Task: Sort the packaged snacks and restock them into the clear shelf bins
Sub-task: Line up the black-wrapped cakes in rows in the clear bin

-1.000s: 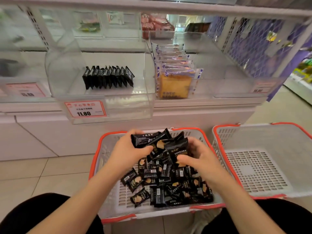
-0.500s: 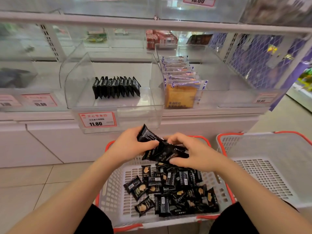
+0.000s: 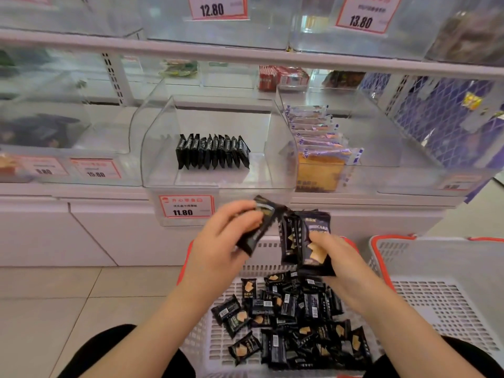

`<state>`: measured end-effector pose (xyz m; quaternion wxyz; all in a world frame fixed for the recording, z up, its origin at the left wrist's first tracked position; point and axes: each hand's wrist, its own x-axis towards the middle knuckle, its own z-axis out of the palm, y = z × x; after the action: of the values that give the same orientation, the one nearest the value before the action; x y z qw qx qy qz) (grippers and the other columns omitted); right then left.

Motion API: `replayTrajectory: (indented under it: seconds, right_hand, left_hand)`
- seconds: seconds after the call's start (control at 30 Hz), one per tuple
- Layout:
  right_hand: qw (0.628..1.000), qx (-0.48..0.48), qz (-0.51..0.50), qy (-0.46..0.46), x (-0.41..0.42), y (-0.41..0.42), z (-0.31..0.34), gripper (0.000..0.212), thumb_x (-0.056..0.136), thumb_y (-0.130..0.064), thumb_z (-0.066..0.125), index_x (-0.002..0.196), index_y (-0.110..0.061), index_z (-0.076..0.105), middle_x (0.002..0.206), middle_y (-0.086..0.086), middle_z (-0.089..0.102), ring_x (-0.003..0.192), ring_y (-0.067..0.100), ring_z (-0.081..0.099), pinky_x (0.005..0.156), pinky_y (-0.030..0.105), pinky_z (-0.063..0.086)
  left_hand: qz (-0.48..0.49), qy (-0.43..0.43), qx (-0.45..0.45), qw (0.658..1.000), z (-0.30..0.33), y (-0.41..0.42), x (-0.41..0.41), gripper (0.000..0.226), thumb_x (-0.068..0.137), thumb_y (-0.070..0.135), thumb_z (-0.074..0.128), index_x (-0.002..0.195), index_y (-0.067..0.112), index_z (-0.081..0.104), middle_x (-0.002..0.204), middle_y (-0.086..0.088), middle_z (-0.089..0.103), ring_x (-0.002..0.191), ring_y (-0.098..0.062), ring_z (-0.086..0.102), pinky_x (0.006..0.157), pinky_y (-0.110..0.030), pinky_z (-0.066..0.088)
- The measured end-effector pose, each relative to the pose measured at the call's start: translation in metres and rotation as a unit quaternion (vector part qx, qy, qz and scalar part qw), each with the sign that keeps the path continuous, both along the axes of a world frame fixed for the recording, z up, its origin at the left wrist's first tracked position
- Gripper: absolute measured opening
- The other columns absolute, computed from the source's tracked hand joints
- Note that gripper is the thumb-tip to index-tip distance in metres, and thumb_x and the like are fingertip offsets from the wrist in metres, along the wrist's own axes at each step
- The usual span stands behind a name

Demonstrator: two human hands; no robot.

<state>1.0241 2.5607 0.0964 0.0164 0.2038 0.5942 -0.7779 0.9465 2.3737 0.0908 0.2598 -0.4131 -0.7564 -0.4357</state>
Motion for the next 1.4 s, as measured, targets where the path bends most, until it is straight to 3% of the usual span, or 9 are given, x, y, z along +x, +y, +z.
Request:
replayTrajectory:
  seconds: [0.2, 0.3, 0.47, 0.57, 0.83, 1.03, 1.17, 1.3, 1.4]
  right_hand:
    - [0.993, -0.115, 0.028, -0.021, -0.001, -0.029, -0.001, 0.028, 0.092, -0.021, 0.05, 0.082, -0.015, 0.076, 0.089, 0.006, 0.074, 0.076, 0.014, 0.071, 0.064, 0.028, 0.054]
    - [0.988, -0.156, -0.009, -0.005, -0.005, -0.033, 0.001, 0.024, 0.092, -0.019, 0.048, 0.09, -0.012, 0.072, 0.085, 0.007, 0.074, 0.071, 0.013, 0.07, 0.056, 0.025, 0.054]
    - [1.0, 0.028, -0.007, 0.011, -0.011, -0.039, 0.0, 0.023, 0.092, -0.027, 0.051, 0.113, -0.03, 0.06, 0.102, -0.008, 0.071, 0.095, 0.006, 0.066, 0.081, 0.026, 0.049]
    - [0.988, 0.146, -0.002, 0.053, -0.015, -0.044, 0.007, 0.024, 0.093, -0.031, 0.051, 0.113, -0.044, 0.048, 0.107, -0.024, 0.062, 0.096, -0.017, 0.055, 0.075, 0.004, 0.043]
    - [0.974, 0.184, 0.01, 0.13, -0.028, -0.049, 0.032, 0.029, 0.098, -0.031, 0.041, 0.107, -0.057, 0.036, 0.092, -0.053, 0.051, 0.088, -0.034, 0.044, 0.064, -0.009, 0.033]
    - [0.963, 0.203, 0.036, 0.175, -0.049, -0.048, 0.057, 0.06, 0.087, -0.064, 0.025, 0.136, -0.031, 0.04, 0.135, -0.017, 0.049, 0.126, -0.008, 0.04, 0.111, 0.02, 0.028]
    - [0.939, 0.249, 0.14, 0.193, -0.065, -0.043, 0.079, 0.019, 0.092, -0.043, 0.038, 0.108, -0.054, 0.039, 0.119, -0.038, 0.041, 0.117, -0.023, 0.033, 0.099, 0.003, 0.026]
    - [0.913, 0.261, 0.208, 0.235, -0.078, -0.037, 0.089, 0.033, 0.09, -0.027, 0.049, 0.114, -0.048, 0.042, 0.124, -0.026, 0.05, 0.119, -0.011, 0.041, 0.1, 0.01, 0.032]
    - [0.923, 0.285, 0.135, 0.218, -0.09, -0.027, 0.098, 0.023, 0.088, -0.023, 0.059, 0.105, -0.038, 0.055, 0.097, -0.023, 0.066, 0.091, -0.004, 0.059, 0.075, 0.012, 0.047]
  left_hand:
    - [-0.05, -0.024, -0.039, 0.998, -0.012, 0.009, 0.009, 0.04, 0.078, 0.007, 0.062, 0.117, 0.014, 0.055, 0.126, -0.001, 0.045, 0.11, -0.017, 0.052, 0.092, -0.033, 0.048]
    - [-0.116, -0.141, -0.057, 0.981, -0.01, 0.006, 0.01, 0.048, 0.079, 0.025, 0.063, 0.125, 0.017, 0.055, 0.14, -0.004, 0.039, 0.127, -0.013, 0.043, 0.104, -0.03, 0.04]
    - [-0.132, -0.463, 0.162, 0.861, -0.004, 0.011, 0.02, 0.026, 0.085, 0.014, 0.062, 0.107, 0.028, 0.066, 0.124, 0.006, 0.061, 0.111, -0.001, 0.057, 0.086, -0.012, 0.046]
    - [-0.113, -0.53, 0.238, 0.806, -0.004, 0.017, 0.018, 0.046, 0.07, 0.02, 0.07, 0.114, 0.024, 0.057, 0.103, 0.001, 0.071, 0.096, -0.011, 0.066, 0.076, -0.016, 0.051]
    - [-0.153, -0.492, 0.244, 0.821, 0.026, 0.02, 0.004, 0.048, 0.074, 0.026, 0.067, 0.12, 0.031, 0.055, 0.111, 0.011, 0.067, 0.103, -0.004, 0.062, 0.078, -0.011, 0.048]
    - [-0.192, -0.477, 0.211, 0.831, 0.046, 0.028, -0.012, 0.037, 0.082, 0.034, 0.058, 0.117, 0.024, 0.054, 0.101, 0.011, 0.069, 0.094, -0.001, 0.062, 0.079, -0.013, 0.048]
    - [-0.2, -0.456, 0.115, 0.86, 0.059, 0.024, -0.032, 0.048, 0.089, 0.045, 0.046, 0.135, 0.038, 0.035, 0.126, 0.02, 0.056, 0.121, 0.002, 0.048, 0.104, -0.025, 0.035]
    - [-0.244, -0.513, 0.189, 0.801, 0.068, 0.026, -0.047, 0.054, 0.085, 0.031, 0.046, 0.138, 0.029, 0.035, 0.125, 0.009, 0.06, 0.12, -0.008, 0.052, 0.107, -0.039, 0.035]
    - [-0.313, -0.576, 0.262, 0.708, 0.08, 0.027, -0.064, 0.04, 0.089, 0.028, 0.044, 0.127, 0.016, 0.05, 0.116, -0.006, 0.063, 0.106, -0.019, 0.057, 0.099, -0.036, 0.042]
